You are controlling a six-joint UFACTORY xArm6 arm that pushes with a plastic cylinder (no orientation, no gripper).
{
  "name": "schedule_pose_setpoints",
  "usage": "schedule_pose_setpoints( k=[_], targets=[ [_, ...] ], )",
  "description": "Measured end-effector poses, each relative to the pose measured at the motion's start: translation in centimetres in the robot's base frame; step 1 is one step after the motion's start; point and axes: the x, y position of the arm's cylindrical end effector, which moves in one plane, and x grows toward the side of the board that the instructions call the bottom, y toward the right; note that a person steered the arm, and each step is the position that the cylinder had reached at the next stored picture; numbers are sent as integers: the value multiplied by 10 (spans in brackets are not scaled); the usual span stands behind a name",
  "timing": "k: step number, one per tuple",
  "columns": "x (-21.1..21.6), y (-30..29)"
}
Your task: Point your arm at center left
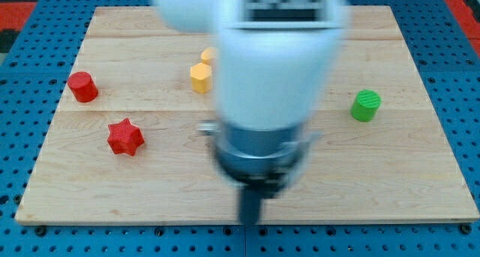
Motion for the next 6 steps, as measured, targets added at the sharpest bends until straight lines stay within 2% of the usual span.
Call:
schedule_pose_setpoints(
  k=[1,2,3,4,5,6],
  targets=[
    [0,-79],
    [-19,-160],
    [-67,-196],
    [-89,-202],
    [-99,-262],
    [-139,-278]
  ],
)
